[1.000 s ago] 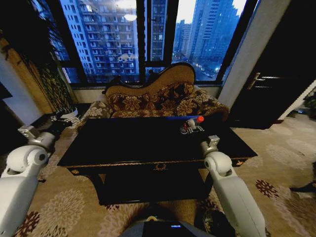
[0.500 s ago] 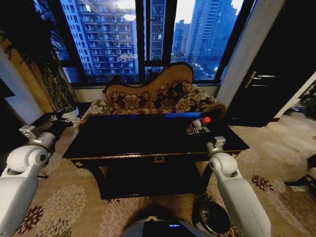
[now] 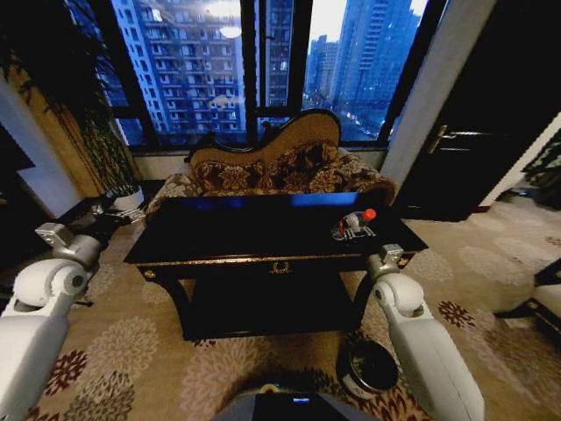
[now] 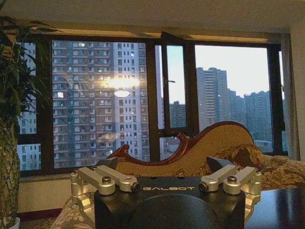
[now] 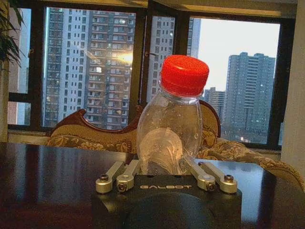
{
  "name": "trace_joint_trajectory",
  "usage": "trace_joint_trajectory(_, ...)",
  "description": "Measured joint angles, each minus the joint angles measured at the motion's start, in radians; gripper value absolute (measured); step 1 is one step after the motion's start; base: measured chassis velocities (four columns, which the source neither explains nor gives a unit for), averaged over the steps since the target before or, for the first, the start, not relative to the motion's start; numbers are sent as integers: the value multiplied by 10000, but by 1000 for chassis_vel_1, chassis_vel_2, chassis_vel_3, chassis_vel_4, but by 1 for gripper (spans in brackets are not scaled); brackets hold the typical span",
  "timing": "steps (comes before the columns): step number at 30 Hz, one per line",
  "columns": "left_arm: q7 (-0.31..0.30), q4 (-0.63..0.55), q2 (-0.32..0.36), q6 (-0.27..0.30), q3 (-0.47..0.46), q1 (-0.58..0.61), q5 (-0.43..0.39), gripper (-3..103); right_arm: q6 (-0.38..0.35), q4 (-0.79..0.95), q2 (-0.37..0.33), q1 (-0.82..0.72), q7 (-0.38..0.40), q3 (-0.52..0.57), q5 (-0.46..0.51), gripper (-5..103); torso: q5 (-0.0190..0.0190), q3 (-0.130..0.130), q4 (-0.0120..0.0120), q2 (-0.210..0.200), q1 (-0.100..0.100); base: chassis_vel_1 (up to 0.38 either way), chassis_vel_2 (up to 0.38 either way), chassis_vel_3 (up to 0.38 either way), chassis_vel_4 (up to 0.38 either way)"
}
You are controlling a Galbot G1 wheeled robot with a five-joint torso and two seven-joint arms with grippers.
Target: Move to the front of the table and place the trash on the table into the trash bin.
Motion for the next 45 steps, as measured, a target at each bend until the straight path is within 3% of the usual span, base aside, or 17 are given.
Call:
trace_joint_trajectory(15, -33, -105, -101, -62, 20, 82, 12, 100, 17, -2, 48, -33, 0, -51, -34, 28, -1, -2, 4, 3, -3, 206, -220, -203, 207)
trace_joint_trajectory(25, -86, -468, -511, -123, -101, 221, 238, 100, 194, -454, 243, -60, 0, -148, -219, 28, 1, -3, 4, 5, -6, 106, -89, -106, 105)
trace_joint_trajectory(35, -126, -584, -687, -200, -331, 406, 248, 100, 552, -2514, 103, -525, 0, 1114, -1493, 28, 0, 1, -2, -3, 5, 0, 0, 0, 0)
trace_joint_trajectory(45, -119, -578, -935, -303, -417, 496, 397, 100, 451, -4610, 414, -298, -1, 1236, -3198, 28, 1, 0, 1, 1, 0, 0, 0, 0, 0)
